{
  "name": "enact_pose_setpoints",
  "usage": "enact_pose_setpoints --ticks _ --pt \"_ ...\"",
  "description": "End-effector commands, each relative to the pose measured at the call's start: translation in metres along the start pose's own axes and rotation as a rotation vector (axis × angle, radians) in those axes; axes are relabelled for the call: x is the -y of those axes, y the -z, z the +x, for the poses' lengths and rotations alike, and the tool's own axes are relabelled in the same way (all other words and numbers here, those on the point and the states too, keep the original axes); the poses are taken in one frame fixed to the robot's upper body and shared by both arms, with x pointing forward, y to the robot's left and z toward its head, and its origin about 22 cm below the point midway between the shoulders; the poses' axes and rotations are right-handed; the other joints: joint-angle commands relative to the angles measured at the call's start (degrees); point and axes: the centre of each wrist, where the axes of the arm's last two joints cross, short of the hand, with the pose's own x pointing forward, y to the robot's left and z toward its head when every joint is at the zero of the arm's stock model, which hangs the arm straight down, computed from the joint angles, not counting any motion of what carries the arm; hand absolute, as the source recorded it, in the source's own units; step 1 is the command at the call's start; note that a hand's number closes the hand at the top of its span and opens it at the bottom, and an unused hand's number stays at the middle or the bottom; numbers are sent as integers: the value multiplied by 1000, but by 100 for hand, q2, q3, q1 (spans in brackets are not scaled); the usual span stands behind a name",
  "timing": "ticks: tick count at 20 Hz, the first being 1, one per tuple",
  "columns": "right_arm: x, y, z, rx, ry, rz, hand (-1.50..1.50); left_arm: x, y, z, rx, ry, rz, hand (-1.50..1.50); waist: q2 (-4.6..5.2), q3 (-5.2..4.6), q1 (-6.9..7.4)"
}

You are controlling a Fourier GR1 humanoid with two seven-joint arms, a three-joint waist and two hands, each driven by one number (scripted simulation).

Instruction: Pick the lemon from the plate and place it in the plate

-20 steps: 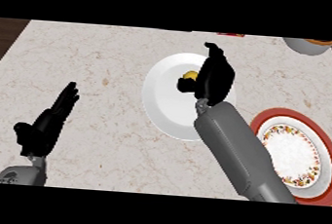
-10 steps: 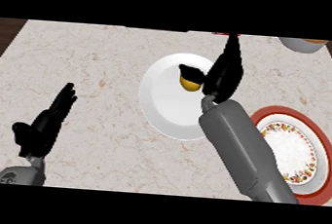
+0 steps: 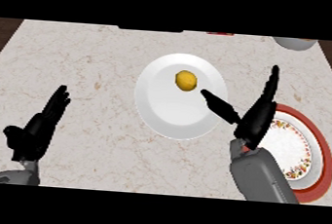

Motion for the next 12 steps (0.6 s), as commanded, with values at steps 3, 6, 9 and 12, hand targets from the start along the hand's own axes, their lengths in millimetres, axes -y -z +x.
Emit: enact_pose_setpoints --ticks 3,6,9,12 --pt "72 -29 -33 38 35 40 -150 16 12 -8 -8 2 -6 0 13 -3 -12" --pt "105 -38 -48 50 16 94 -150 15 4 -2 15 -2 -12 0 5 2 1" --pt "122 -23 -63 76 20 102 -150 -3 10 6 -3 -1 -12 0 10 -1 23" --pt "136 -39 -92 58 5 85 -150 6 6 -4 6 5 -18 0 8 -4 18"
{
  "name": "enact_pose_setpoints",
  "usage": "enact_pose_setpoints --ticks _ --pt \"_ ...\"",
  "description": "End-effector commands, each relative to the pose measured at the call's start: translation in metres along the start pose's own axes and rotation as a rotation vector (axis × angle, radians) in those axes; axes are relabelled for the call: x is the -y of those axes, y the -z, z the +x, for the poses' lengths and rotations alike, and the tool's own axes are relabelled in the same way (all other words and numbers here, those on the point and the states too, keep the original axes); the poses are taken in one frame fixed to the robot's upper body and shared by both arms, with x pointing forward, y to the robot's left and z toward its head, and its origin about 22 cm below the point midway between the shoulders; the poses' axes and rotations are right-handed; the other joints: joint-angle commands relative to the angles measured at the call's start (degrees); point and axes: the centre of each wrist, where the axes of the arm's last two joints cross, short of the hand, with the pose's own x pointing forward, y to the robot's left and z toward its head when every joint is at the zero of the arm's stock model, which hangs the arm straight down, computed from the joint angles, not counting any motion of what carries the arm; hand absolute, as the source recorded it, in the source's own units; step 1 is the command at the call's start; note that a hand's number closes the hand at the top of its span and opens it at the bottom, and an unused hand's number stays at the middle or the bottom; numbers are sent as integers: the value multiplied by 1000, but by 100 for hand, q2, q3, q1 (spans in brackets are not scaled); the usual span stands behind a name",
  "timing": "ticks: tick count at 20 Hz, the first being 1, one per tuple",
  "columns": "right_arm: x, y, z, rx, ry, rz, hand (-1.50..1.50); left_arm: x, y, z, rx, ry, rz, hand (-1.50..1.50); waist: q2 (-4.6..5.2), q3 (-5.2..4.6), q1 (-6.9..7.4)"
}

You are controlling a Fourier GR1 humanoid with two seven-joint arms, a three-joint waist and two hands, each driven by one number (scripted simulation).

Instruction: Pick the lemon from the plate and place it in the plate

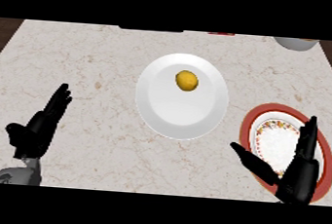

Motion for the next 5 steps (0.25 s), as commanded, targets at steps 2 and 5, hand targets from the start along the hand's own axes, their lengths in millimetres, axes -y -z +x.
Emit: enact_pose_setpoints --ticks 2,5 --pt "31 6 -31 8 -8 9 -150 3 -2 -8 3 0 5 0 2 -5 16" --pt "36 -16 -42 41 -11 -6 -150 -8 -11 3 10 -5 -9 0 -3 -6 23"
